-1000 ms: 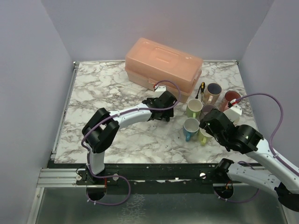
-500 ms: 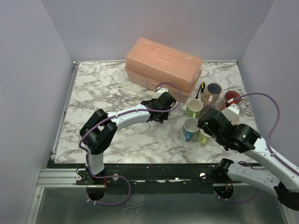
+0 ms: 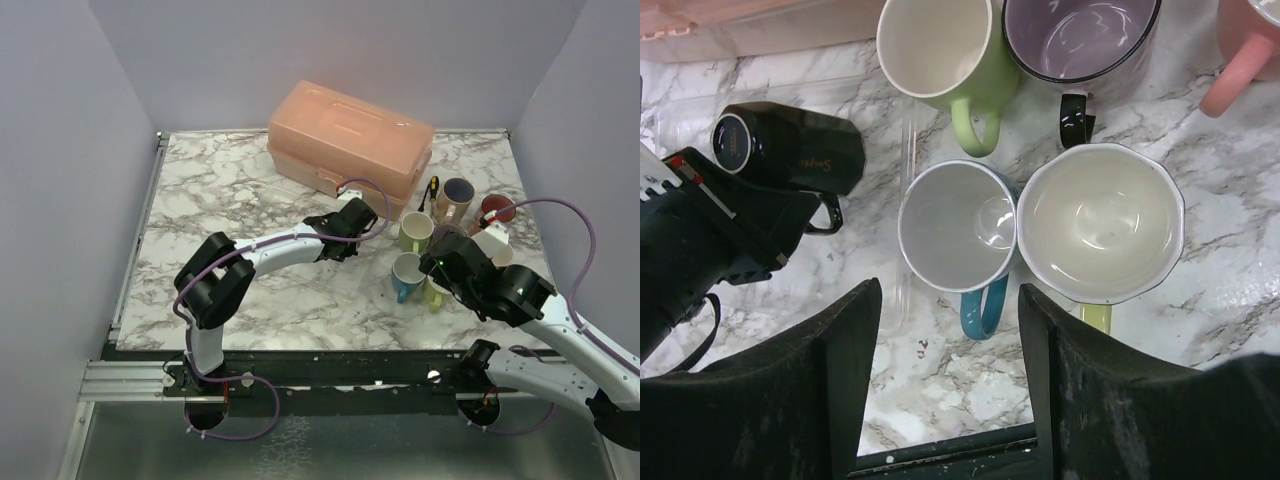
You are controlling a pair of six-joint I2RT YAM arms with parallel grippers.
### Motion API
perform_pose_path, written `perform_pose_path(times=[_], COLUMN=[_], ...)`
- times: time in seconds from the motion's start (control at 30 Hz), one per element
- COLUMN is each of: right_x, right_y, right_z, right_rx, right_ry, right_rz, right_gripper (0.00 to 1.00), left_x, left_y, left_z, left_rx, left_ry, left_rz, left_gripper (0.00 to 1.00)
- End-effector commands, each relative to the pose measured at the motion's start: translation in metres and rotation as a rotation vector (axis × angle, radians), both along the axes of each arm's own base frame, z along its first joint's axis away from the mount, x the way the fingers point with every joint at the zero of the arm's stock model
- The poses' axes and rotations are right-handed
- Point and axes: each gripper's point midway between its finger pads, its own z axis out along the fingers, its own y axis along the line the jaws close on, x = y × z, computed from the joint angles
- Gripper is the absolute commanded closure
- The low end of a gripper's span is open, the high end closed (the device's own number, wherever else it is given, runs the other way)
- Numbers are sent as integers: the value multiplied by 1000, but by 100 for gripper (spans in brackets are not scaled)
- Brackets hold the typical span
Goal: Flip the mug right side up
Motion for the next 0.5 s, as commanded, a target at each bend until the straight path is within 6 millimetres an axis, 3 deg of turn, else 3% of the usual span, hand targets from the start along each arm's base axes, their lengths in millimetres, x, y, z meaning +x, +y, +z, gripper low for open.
perform_pose_path(times=[0.0,0.2,0.3,0.47], right_x=[2,8,12,20], right_y=[3,16,28,47], right_z=[3,11,24,67], right_rx=[20,46,105,248], right_ry=[-13,-66,-128,-276], right_rz=[10,80,130,186], right_gripper=[39,39,39,33], left_x=[11,14,18,28], left_y=[1,-1,-3,-1], left_z=[7,37,66,128], left_rx=[13,-38,-86,-255], left_ry=[-51,-122,-182,-278], left_rz=[1,-23,-43,-80], left_gripper=[100,100,100,100])
